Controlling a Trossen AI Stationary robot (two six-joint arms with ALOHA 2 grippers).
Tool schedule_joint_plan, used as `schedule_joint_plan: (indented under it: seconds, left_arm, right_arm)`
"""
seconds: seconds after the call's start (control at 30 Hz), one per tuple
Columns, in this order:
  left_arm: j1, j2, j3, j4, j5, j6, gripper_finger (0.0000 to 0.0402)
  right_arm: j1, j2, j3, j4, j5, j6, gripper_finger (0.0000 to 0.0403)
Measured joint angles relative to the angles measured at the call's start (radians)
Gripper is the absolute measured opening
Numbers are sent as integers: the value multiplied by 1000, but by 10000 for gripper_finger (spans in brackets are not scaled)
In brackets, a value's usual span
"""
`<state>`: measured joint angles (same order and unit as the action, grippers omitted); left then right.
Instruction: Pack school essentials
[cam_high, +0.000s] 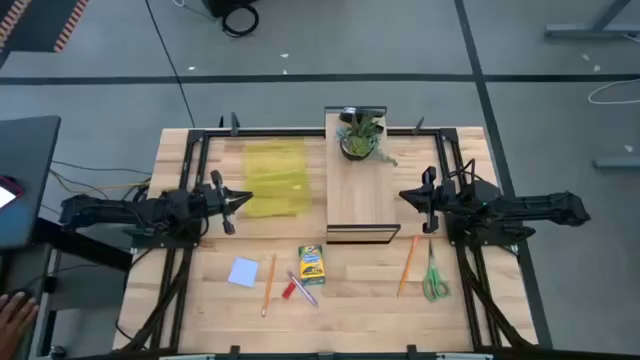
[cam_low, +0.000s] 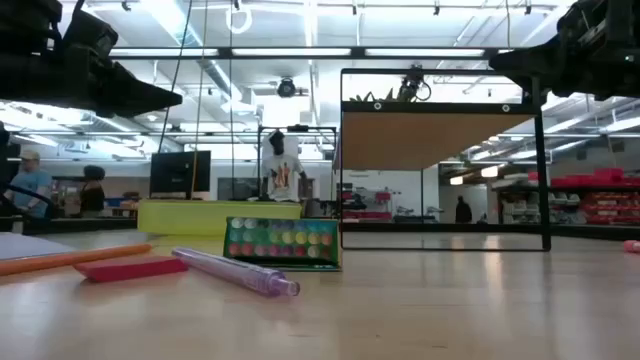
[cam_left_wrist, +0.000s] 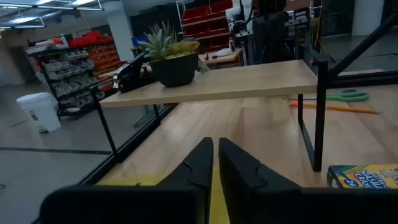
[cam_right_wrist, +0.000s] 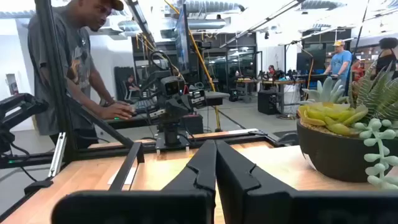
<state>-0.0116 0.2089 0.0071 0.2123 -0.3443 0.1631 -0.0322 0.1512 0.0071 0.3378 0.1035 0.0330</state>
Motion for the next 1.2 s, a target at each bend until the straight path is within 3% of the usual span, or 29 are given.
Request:
schedule_joint_plan:
  seconds: [1.2]
  left_arm:
    - [0,0,0,0,0,0,27]
  right_arm:
    - [0,0,0,0,0,0,15]
